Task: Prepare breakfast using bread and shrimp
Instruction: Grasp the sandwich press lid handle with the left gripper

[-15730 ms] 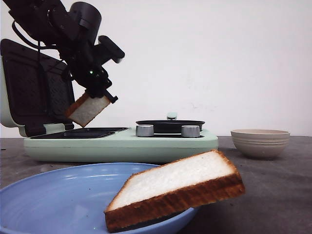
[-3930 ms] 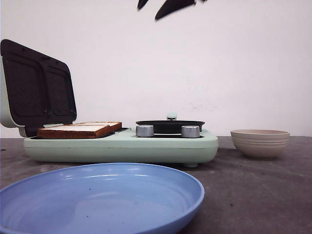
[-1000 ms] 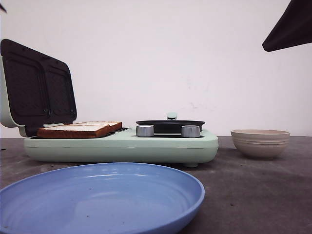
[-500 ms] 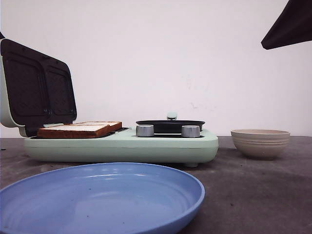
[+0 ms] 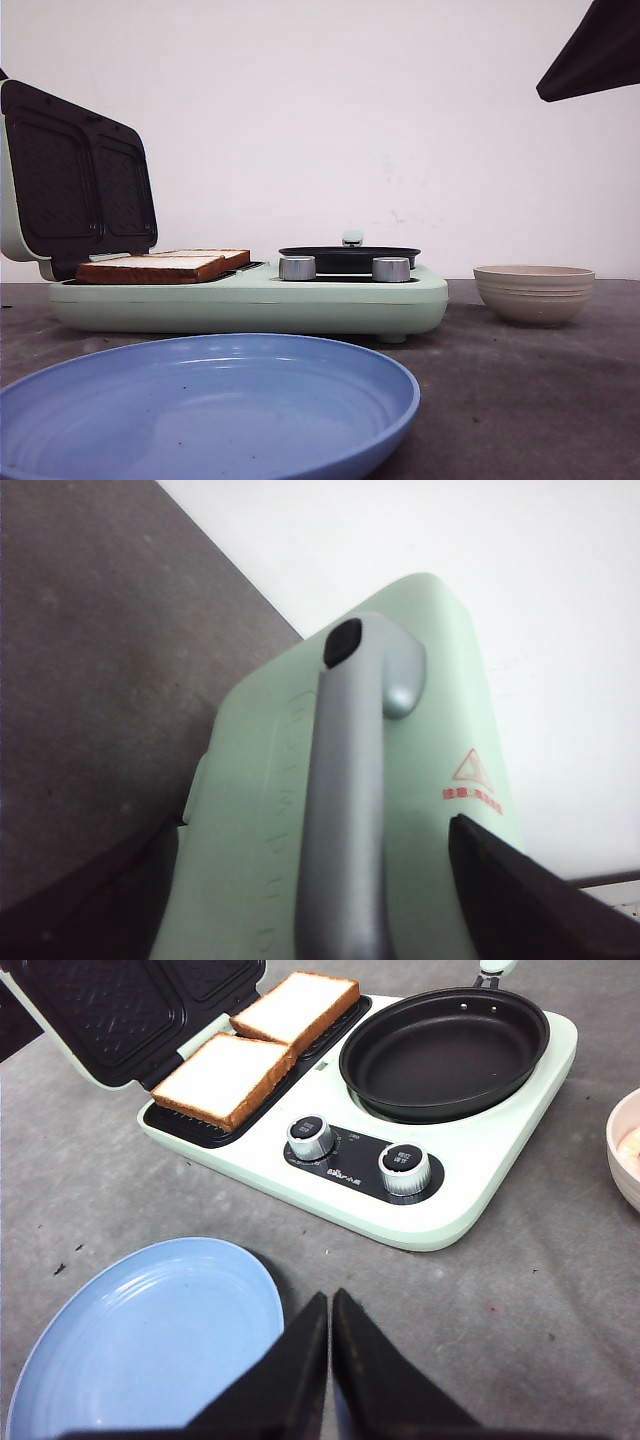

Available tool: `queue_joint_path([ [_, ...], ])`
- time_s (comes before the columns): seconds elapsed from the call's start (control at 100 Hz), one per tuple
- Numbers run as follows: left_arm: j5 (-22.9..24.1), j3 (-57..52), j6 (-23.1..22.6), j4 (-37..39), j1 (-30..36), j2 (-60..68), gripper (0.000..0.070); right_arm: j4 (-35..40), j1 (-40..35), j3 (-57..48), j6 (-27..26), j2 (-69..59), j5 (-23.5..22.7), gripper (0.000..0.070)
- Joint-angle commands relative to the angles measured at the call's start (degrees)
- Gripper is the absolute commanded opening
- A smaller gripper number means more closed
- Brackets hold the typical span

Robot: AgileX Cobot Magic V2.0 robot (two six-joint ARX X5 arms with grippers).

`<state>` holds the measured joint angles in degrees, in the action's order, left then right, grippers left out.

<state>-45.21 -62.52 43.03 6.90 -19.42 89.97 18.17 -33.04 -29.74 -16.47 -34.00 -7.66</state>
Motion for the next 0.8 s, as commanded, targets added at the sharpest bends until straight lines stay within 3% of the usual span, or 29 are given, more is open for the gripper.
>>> queue_joint_path([
  [0.0, -0.3, -1.0, -0.3, 0.8, 0.0, 0.7, 0.039, -0.5, -0.5, -0.1, 0.4, -0.4, 0.2, 0.0],
  [0.09, -0.3, -1.0, -0.3, 0.9, 0.1, 0.7, 0.0361, -0.5, -0.5, -0.1, 0.3, -0.4, 0.2, 0.0],
  [0.37, -1.2, -1.0, -0.3, 1.6, 0.8, 0.7, 0.0006, -0.1, -0.5, -0.1, 0.3, -0.4, 0.2, 0.0],
  [0.79, -1.6, -1.0, -0.5, 3.3, 4.3, 0.7, 0.0001, -0.1, -0.5, -0.1, 0.3, -0.4, 0.2, 0.0],
])
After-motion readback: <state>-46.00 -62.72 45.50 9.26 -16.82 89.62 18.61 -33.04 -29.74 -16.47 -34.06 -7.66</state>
